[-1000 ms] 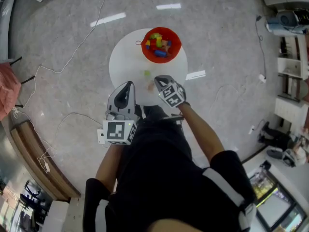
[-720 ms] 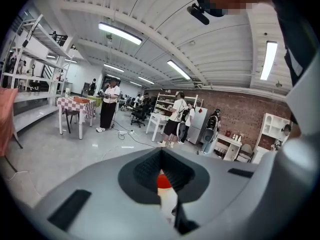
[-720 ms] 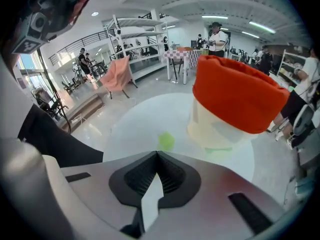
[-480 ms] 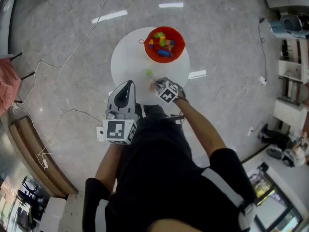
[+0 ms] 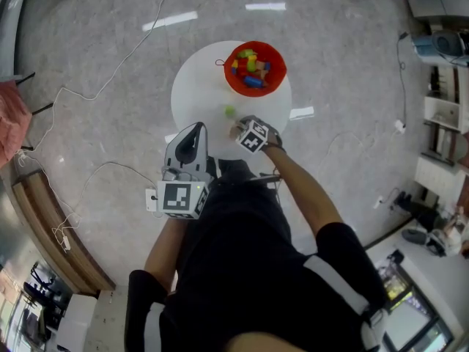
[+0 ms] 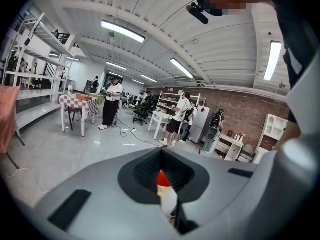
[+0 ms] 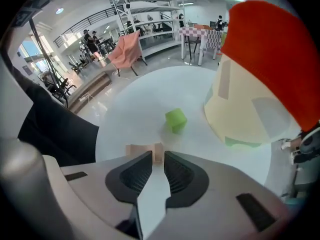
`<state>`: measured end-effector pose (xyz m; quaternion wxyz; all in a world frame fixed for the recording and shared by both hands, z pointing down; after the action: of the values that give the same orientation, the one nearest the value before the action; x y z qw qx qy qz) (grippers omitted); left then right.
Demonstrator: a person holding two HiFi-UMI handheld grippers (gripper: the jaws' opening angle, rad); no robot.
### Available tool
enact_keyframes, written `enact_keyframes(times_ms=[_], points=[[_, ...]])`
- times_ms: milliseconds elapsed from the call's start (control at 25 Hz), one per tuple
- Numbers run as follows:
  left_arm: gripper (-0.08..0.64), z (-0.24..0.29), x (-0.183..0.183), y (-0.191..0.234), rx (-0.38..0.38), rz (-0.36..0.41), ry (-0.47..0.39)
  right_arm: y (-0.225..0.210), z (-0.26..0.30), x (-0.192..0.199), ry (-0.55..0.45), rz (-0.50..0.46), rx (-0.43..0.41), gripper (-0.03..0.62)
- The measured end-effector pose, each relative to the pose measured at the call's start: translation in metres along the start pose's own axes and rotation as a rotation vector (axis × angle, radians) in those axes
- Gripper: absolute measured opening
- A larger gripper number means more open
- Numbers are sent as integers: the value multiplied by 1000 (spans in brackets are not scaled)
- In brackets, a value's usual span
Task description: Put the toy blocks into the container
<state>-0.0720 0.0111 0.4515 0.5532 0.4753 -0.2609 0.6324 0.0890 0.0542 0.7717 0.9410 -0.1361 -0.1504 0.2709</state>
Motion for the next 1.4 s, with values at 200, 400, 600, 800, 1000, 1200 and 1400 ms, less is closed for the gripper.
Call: enact_keyframes(times_ms=[200,400,600,800,1000,1200,1400], points=[[-8,0,3,1,-10,-2,18,-2,12,5,33,32,-33,55],[-8,2,4,3,-17,-4,15,-2,11,3,26,25,-40,55],[-8,2,3,1,-14,10,12,0,1,2,17,7,-32,49],[-8,4,2,-4,-3,12,16,3,-5,5,9,-17,-27,46],[-8,4,-1,-8,5,19,9,6,-16,4,-24,-26,-23,46],[-8,4,-2,-10,8,24,6,10,-40,-5,-70,-61,-9,45],[-8,4,-5,-10,14,28,-1,12,-79,-28,-169,-73,32,45]])
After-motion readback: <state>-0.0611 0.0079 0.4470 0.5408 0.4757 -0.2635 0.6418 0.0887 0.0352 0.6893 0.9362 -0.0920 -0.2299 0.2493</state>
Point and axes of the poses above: the fingertips, and each gripper's own axes: z forward along the fingers, y to its left, x out of its underside, the point moved 4 cm from there along -z, backward along the fingers, and after that the axes turned 11 degrees about -x, right-handed, at the moved point
